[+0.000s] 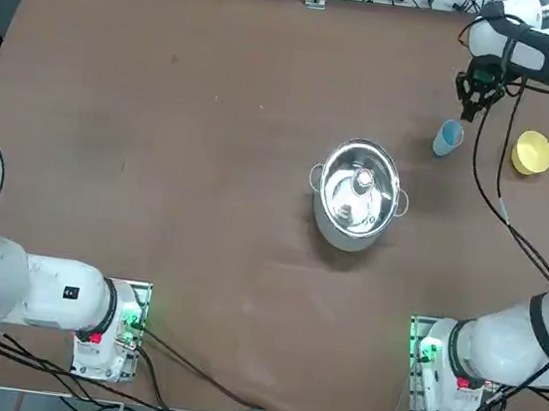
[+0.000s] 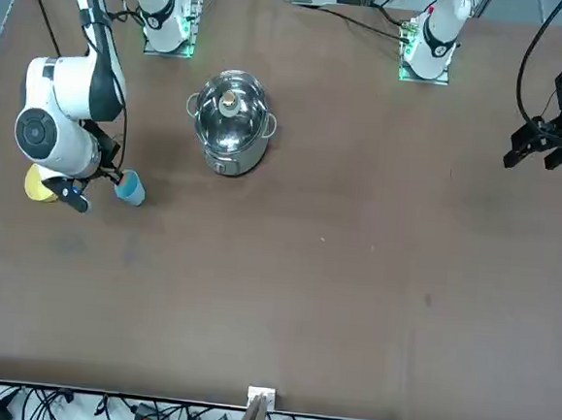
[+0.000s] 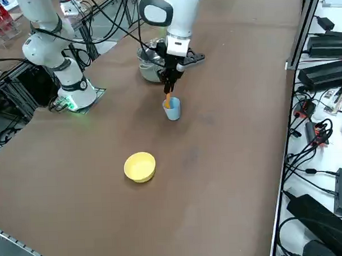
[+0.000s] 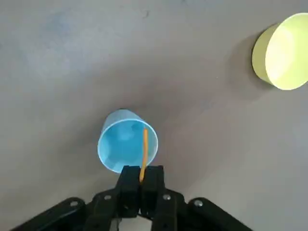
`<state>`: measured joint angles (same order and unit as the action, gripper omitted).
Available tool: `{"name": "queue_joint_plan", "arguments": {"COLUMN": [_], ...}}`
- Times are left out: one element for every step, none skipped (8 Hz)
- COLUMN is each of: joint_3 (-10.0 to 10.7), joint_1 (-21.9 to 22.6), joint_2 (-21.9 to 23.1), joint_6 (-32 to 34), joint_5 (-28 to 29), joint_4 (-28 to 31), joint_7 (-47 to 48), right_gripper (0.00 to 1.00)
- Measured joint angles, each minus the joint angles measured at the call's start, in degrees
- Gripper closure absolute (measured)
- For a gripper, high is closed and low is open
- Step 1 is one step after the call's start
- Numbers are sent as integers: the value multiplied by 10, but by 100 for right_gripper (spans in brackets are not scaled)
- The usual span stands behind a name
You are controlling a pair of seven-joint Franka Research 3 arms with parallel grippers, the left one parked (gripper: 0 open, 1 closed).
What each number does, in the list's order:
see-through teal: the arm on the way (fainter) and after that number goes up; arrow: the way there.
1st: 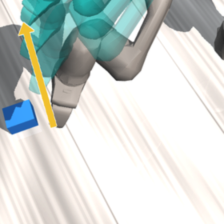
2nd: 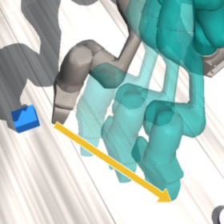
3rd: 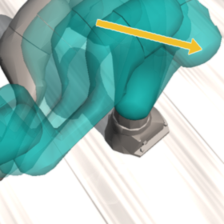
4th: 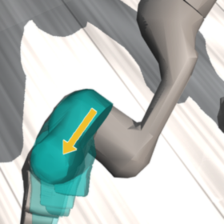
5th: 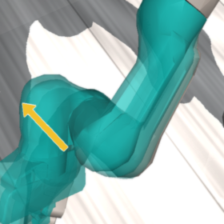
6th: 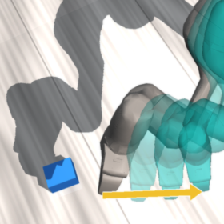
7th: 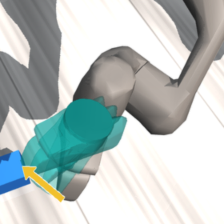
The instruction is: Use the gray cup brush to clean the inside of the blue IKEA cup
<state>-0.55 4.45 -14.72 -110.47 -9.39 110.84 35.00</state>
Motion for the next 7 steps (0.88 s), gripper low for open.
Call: {"name": "queue_joint_plan", "arguments": {"joint_3": [-1, -2, -3, -5, -8, -9, -10], "joint_1": [1, 2, 3, 3, 5, 10, 16], "joint_2": [-7, -14, -18, -21, -24, -28, -32], "joint_6": [0, 0, 0, 0, -2, -3, -2], "joint_5": [0, 0, 0, 1, 4, 6, 9], "joint_4": [-10, -21, -30, -36, -37, -37, -37], "joint_7": [0, 0, 3, 11, 21, 32, 40], "right_gripper": [96, 96, 96, 96, 96, 96, 96]}}
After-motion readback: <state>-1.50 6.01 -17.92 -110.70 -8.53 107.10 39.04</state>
